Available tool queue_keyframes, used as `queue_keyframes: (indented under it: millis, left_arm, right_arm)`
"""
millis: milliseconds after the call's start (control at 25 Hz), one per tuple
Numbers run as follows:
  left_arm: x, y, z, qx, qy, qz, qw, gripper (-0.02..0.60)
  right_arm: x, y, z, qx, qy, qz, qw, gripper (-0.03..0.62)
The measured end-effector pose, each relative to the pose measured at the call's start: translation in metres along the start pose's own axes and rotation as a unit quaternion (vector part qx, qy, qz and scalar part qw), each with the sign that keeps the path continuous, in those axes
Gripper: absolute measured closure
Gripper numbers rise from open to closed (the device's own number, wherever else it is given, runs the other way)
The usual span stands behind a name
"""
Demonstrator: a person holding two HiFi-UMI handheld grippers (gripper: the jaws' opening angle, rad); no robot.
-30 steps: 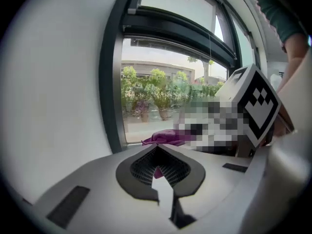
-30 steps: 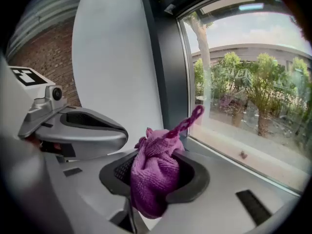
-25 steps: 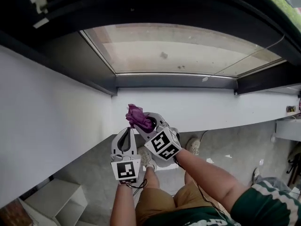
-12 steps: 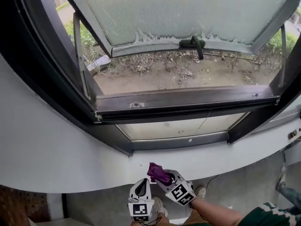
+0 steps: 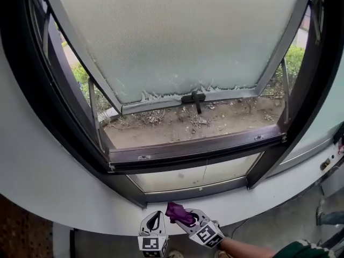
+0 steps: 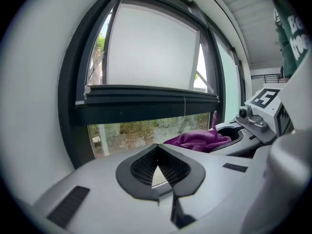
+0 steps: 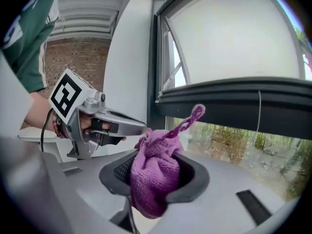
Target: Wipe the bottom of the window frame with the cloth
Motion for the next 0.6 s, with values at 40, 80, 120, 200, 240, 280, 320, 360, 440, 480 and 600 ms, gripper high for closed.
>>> queue_keyframes:
  millis: [40,80,120,200,240,280,320,360,440,480,600]
  left_arm:
    - [-0.01,-0.001,0.01,-0.006,-0.002,-0.011,0.9999,0.577]
    - [-0.02,-0.003,0.021,-0.013,-0.007,-0.023,0.9996,0.577]
    - [-0.03,-0.005,0.031,-0.019,-0.016,-0.034,0.9991,0.577]
    - [-0.047,-0.01,0.048,-0.032,-0.037,-0.049,0.9976,0.577]
    - [-0.054,-0.012,0.055,-0.038,-0.042,-0.053,0.997,0.577]
    - [-0.06,-0.013,0.064,-0.046,-0.039,-0.055,0.9967,0.577]
    - [-0.066,-0.014,0.074,-0.052,-0.031,-0.056,0.9966,0.577]
    - [-0.073,-0.013,0.084,-0.058,-0.025,-0.057,0.9964,0.577]
    - [-0.084,-0.013,0.096,-0.071,-0.023,-0.067,0.995,0.577]
    - [-0.089,-0.012,0.098,-0.078,-0.026,-0.074,0.9939,0.577]
    - [-0.106,-0.012,0.107,-0.098,-0.048,-0.09,0.9899,0.577]
  right_arm:
    - [-0.007,0.009,0.007,-0.01,-0.004,-0.01,1.0,0.441]
    - [-0.015,0.018,0.014,-0.021,-0.011,-0.021,0.999,0.441]
    - [-0.022,0.026,0.02,-0.033,-0.022,-0.032,0.999,0.441]
    - [-0.035,0.042,0.032,-0.06,-0.044,-0.049,0.996,0.441]
    - [-0.04,0.05,0.037,-0.071,-0.046,-0.057,0.995,0.441]
    - [-0.046,0.059,0.042,-0.08,-0.041,-0.066,0.994,0.441]
    - [-0.052,0.067,0.046,-0.087,-0.032,-0.074,0.993,0.441]
    - [-0.058,0.076,0.049,-0.094,-0.027,-0.081,0.992,0.439]
    - [-0.068,0.093,0.053,-0.108,-0.03,-0.094,0.989,0.439]
    - [-0.071,0.102,0.054,-0.115,-0.035,-0.101,0.988,0.439]
    - [-0.082,0.129,0.059,-0.132,-0.038,-0.124,0.983,0.439]
Point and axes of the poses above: the fingertips, and each gripper's own axes: y backward along the fingers, x to its left, z out of its top, the point moved 6 cm from there along y, backward along the fingers, and after that the axes turned 10 degrees about y, right-handed, at the moved point
